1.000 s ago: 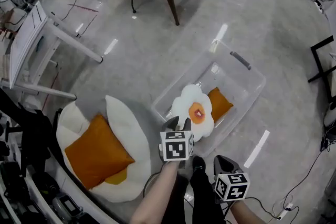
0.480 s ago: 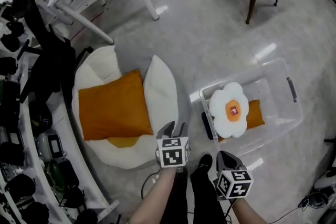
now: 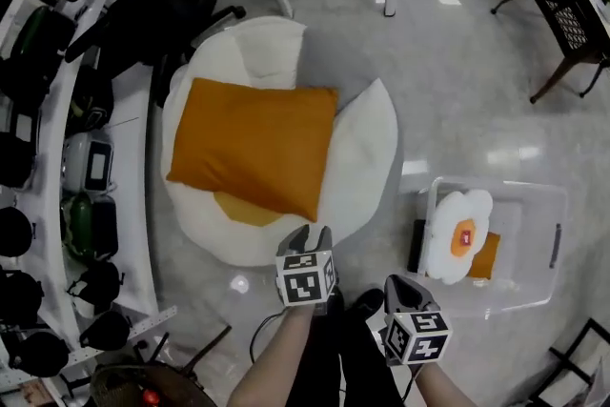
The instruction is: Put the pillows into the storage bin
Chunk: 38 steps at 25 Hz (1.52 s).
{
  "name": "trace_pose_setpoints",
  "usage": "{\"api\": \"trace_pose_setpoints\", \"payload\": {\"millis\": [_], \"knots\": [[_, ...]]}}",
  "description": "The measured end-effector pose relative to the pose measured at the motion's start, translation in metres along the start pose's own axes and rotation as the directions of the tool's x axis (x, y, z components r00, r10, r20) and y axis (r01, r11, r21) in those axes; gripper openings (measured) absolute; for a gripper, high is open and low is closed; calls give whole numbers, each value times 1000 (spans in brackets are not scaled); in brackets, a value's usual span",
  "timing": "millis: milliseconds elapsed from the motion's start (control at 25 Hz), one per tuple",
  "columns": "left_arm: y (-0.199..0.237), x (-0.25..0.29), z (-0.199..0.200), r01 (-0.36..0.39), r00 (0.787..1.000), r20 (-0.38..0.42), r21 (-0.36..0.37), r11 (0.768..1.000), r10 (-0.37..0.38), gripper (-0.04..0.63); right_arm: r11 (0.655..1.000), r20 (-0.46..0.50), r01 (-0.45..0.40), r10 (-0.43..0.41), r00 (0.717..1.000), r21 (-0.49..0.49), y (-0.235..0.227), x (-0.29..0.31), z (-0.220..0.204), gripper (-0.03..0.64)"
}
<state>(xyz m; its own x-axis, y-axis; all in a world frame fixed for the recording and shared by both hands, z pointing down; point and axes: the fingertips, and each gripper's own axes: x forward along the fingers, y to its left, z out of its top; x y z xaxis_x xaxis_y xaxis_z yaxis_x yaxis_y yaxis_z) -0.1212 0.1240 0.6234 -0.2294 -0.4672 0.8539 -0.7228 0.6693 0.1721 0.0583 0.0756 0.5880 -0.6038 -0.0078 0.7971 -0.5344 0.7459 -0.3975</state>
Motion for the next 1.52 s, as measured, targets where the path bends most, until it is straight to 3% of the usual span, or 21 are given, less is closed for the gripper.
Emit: {"api": "trace_pose_setpoints", "payload": {"millis": [120,400,840,1200,1520], "knots": [[33,7,-8,-29,1000,0,-89,996,29,149,996,-32,-27,24,999,-81,20,24,5,11],[75,41,-35,-33,999,-43,-175,984,26,160,980,-100,-68,50,994,-187,51,74,1,11],[95,124,-75,-28,993,-117,-275,961,-4,207,975,-165,-73,38,986,-211,44,139,-21,11],[106,168,-86,-42,988,-157,-273,961,-1,218,971,-167,-77,39,985,-225,39,174,-17,11],[119,181,-82,-89,975,-218,-205,975,44,188,965,-198,-81,31,980,-248,47,192,-18,11]]}}
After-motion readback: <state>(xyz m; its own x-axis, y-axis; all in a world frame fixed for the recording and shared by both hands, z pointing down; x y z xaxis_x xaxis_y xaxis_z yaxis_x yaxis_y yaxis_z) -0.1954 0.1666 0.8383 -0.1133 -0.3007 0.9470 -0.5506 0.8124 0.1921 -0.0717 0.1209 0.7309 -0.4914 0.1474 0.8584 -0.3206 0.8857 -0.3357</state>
